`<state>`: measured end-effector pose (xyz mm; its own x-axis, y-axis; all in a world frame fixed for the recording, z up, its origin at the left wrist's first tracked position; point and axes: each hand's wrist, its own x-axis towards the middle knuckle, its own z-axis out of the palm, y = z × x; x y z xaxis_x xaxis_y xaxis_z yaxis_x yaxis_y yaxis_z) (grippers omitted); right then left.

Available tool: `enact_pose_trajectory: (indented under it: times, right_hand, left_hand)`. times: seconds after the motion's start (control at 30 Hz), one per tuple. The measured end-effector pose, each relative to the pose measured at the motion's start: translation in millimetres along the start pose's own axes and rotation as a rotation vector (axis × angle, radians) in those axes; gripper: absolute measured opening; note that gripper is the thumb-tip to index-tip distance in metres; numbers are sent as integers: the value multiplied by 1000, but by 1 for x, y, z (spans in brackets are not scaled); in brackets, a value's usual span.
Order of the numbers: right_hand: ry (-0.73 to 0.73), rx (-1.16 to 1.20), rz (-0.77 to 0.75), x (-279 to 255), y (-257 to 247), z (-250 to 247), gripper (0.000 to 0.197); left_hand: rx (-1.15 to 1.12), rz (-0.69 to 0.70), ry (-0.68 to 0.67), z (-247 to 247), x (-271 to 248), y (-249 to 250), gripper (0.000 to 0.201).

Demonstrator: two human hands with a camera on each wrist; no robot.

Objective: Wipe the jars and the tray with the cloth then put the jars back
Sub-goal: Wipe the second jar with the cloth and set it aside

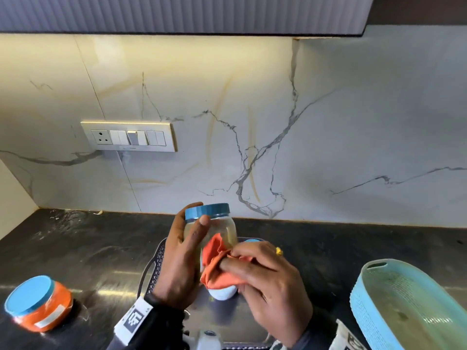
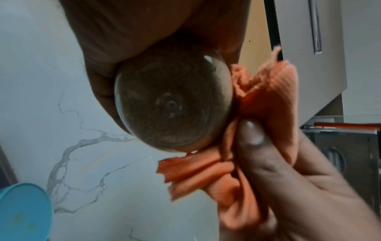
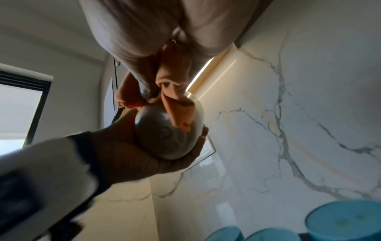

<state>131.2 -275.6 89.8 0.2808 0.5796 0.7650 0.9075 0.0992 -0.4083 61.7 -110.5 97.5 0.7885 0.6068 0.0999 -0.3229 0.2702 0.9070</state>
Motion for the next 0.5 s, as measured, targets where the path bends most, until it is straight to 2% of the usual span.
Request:
enact_pose_trajectory:
  times: [0.1,0.17,0.23,0.37,0.43,0.5]
  right_hand:
    - [159,142,197,17,19,-4,21]
    - [207,202,256,23,21,-6,21]
    - [161,146,182,17,12,-6,23]
    - [-2,-1,-65,-2,5,-6,24]
    - [32,16,-35,8,16,-8,22]
    - [145,164,129,19,28,-7,23]
  left_hand:
    - [-16,-8,-34,7,-3,0,72]
    - [-15,2,-32,9,-4,-1,72]
    - [-43,2,-17,8,-3,3,73]
    - [-110,-16,-11,2,0,10,74]
    - [-112,-28,-30,5,-3,9,81]
    - [-118,-42,-56,9,-8,6,90]
